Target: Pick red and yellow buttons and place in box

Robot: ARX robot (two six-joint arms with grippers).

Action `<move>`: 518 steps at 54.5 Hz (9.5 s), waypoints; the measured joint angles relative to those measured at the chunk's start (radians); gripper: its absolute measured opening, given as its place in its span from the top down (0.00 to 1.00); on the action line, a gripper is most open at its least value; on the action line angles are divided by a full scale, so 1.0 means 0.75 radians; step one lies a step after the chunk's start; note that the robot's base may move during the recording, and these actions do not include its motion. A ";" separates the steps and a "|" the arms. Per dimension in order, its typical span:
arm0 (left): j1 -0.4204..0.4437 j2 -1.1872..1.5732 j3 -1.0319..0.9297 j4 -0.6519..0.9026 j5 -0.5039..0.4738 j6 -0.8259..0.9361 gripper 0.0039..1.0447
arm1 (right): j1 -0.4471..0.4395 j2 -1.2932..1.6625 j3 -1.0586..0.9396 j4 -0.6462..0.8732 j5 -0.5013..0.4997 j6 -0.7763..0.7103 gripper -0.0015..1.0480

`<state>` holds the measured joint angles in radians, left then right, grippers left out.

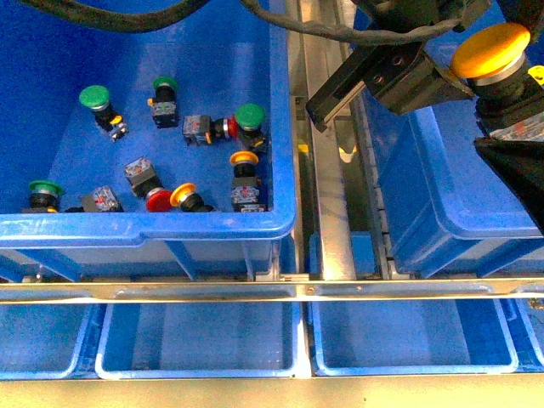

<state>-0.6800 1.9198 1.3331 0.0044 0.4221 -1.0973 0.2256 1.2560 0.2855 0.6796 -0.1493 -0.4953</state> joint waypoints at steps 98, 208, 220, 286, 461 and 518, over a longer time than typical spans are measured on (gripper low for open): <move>0.147 -0.044 -0.063 0.062 -0.091 0.151 0.07 | -0.036 0.234 0.056 0.139 -0.018 -0.038 0.60; 0.901 -1.945 -1.751 0.606 -0.565 1.449 0.98 | -0.255 -0.024 0.123 -0.130 0.178 0.253 0.60; 0.901 -2.075 -1.751 0.479 -0.562 1.449 0.98 | -0.202 0.079 0.187 -0.055 0.221 0.268 0.60; 0.903 -2.540 -1.751 -0.006 -0.563 1.452 0.67 | -0.153 0.263 0.270 -0.051 0.270 0.350 0.60; 0.903 -2.540 -1.751 -0.006 -0.563 1.454 0.07 | -0.303 -0.516 -0.336 0.187 0.199 0.669 0.96; 0.903 -2.540 -1.751 -0.006 -0.563 1.454 0.07 | -0.303 -1.334 -0.353 -0.562 0.199 0.669 0.96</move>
<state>-0.0025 0.0147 0.0200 -0.0002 0.0002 -0.0071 -0.0017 0.2558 0.0208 0.2581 0.0002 0.0063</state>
